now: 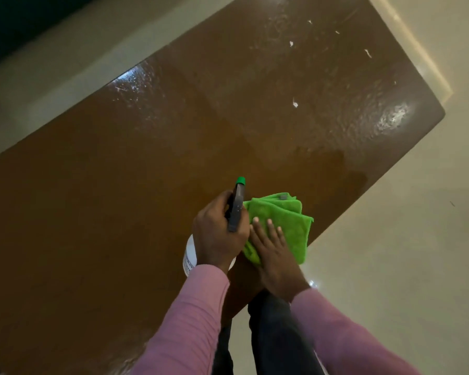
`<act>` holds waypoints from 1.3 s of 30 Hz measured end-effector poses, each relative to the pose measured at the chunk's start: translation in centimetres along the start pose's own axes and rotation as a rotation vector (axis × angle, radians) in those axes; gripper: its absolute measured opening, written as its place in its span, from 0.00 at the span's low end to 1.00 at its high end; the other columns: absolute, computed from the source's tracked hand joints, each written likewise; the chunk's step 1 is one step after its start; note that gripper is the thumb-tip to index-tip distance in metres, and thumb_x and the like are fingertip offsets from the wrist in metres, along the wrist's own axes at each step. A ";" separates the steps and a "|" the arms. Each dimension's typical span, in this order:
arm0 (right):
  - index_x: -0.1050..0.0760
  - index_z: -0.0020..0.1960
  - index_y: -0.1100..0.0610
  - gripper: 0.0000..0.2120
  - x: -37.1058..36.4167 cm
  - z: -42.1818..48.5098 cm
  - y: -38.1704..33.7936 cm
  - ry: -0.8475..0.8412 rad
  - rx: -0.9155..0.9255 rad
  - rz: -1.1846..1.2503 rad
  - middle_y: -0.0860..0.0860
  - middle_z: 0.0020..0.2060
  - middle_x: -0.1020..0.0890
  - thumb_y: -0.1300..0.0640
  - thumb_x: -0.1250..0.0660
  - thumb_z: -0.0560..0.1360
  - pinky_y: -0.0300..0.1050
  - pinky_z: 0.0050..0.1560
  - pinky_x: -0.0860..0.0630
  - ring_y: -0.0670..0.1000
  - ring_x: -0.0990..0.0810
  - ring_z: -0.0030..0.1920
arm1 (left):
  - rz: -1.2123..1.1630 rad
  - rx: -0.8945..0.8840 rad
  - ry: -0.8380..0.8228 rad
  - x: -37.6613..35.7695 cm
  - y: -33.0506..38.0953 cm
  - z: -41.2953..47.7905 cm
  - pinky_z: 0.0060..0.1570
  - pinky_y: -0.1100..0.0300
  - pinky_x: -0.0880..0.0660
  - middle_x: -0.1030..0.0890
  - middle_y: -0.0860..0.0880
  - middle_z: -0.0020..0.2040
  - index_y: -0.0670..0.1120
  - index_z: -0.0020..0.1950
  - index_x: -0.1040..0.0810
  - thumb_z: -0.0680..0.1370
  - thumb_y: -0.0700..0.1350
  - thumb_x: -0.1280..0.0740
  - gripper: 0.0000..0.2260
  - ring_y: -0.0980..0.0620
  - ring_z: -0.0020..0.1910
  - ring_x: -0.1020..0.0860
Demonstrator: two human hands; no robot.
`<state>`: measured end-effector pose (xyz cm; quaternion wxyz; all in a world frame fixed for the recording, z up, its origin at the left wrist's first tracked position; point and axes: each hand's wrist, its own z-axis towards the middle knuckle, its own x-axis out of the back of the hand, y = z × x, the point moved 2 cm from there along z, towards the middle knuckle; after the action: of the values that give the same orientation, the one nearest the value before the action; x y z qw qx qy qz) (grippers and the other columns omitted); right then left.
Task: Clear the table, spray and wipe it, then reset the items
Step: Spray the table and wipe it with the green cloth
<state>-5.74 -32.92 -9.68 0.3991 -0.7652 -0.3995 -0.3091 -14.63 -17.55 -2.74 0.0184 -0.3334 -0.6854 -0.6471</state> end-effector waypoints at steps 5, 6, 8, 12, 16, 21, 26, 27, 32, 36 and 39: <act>0.51 0.78 0.57 0.29 9.2 7.5 9.3 0.180 -0.215 0.040 0.55 0.77 0.53 0.62 0.43 0.80 0.53 0.76 0.59 0.60 0.56 0.77 | -0.004 0.038 0.035 -0.2 -0.2 0.2 0.28 0.63 0.28 0.26 0.59 0.31 0.45 0.47 0.19 0.76 0.48 0.34 0.09 0.55 0.28 0.26; 0.49 0.78 0.60 0.28 11.2 9.8 11.1 0.208 -0.294 0.063 0.57 0.77 0.52 0.59 0.43 0.81 0.54 0.76 0.57 0.61 0.55 0.77 | 0.002 0.042 0.050 -0.2 -0.2 0.2 0.28 0.70 0.30 0.27 0.61 0.31 0.45 0.47 0.19 0.76 0.49 0.34 0.09 0.56 0.28 0.26; 0.49 0.77 0.62 0.28 13.2 12.9 12.1 0.251 -0.386 0.057 0.58 0.78 0.51 0.55 0.44 0.82 0.57 0.75 0.55 0.63 0.55 0.77 | 0.008 0.059 0.087 -0.2 -0.3 0.2 0.29 0.75 0.33 0.27 0.64 0.32 0.45 0.47 0.19 0.76 0.49 0.34 0.08 0.58 0.30 0.25; 0.52 0.78 0.60 0.34 8.0 10.8 5.4 0.223 -0.224 -0.060 0.57 0.78 0.54 0.57 0.40 0.77 0.59 0.75 0.58 0.64 0.58 0.76 | -0.058 0.173 0.106 -0.1 -0.4 1.5 0.24 0.66 0.31 0.25 0.54 0.28 0.49 0.40 0.23 0.76 0.48 0.34 0.06 0.52 0.27 0.26; 0.57 0.78 0.53 0.38 5.1 7.9 2.4 0.047 0.122 -0.095 0.47 0.77 0.58 0.56 0.40 0.75 0.52 0.75 0.63 0.55 0.63 0.77 | 0.081 0.116 0.139 0.4 1.0 6.1 0.24 0.72 0.37 0.30 0.57 0.25 0.51 0.36 0.28 0.74 0.47 0.34 0.08 0.57 0.26 0.27; 0.51 0.78 0.56 0.32 13.5 14.8 11.7 0.178 -0.140 -0.051 0.53 0.78 0.51 0.59 0.41 0.78 0.52 0.76 0.59 0.57 0.55 0.78 | 0.129 0.137 0.177 0.1 1.4 10.3 0.27 0.77 0.34 0.28 0.63 0.29 0.51 0.40 0.24 0.75 0.51 0.35 0.06 0.64 0.32 0.24; 0.50 0.78 0.59 0.35 14.8 17.8 9.9 0.196 -0.173 -0.015 0.55 0.78 0.52 0.57 0.39 0.75 0.58 0.75 0.59 0.63 0.56 0.77 | 0.152 0.120 0.229 -0.5 1.6 10.9 0.26 0.78 0.35 0.31 0.65 0.27 0.51 0.37 0.26 0.75 0.47 0.33 0.07 0.66 0.29 0.25; 0.50 0.78 0.58 0.37 13.3 16.6 7.5 0.163 -0.104 -0.026 0.55 0.78 0.52 0.57 0.38 0.73 0.58 0.75 0.59 0.62 0.57 0.77 | 0.151 0.107 0.223 -0.5 1.8 10.8 0.26 0.78 0.36 0.32 0.65 0.27 0.52 0.37 0.26 0.75 0.46 0.33 0.07 0.66 0.28 0.26; 0.55 0.78 0.53 0.40 8.8 12.9 2.5 -0.049 0.278 -0.079 0.47 0.77 0.56 0.56 0.39 0.72 0.52 0.75 0.64 0.53 0.64 0.76 | 0.184 0.093 0.221 -0.3 1.6 11.4 0.25 0.75 0.38 0.34 0.62 0.24 0.53 0.35 0.29 0.74 0.48 0.34 0.08 0.63 0.26 0.28; 0.49 0.78 0.57 0.36 13.7 18.2 8.6 0.145 0.019 -0.081 0.54 0.78 0.49 0.60 0.39 0.73 0.53 0.76 0.59 0.57 0.54 0.77 | 0.158 0.171 0.240 -0.4 1.1 11.6 0.25 0.73 0.37 0.31 0.62 0.25 0.53 0.36 0.26 0.75 0.51 0.35 0.09 0.59 0.26 0.27; 0.50 0.78 0.58 0.30 16.6 22.5 10.2 0.255 -0.197 -0.056 0.55 0.78 0.50 0.55 0.44 0.80 0.58 0.76 0.55 0.61 0.53 0.77 | 0.143 0.142 0.212 -0.4 1.4 11.3 0.26 0.76 0.36 0.30 0.65 0.28 0.50 0.39 0.24 0.76 0.53 0.35 0.09 0.62 0.28 0.25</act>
<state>14.62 -11.23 -11.25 0.3607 -0.7437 -0.3347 -0.4525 -9.10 -7.65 -3.53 0.1601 -0.3090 -0.6981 -0.6257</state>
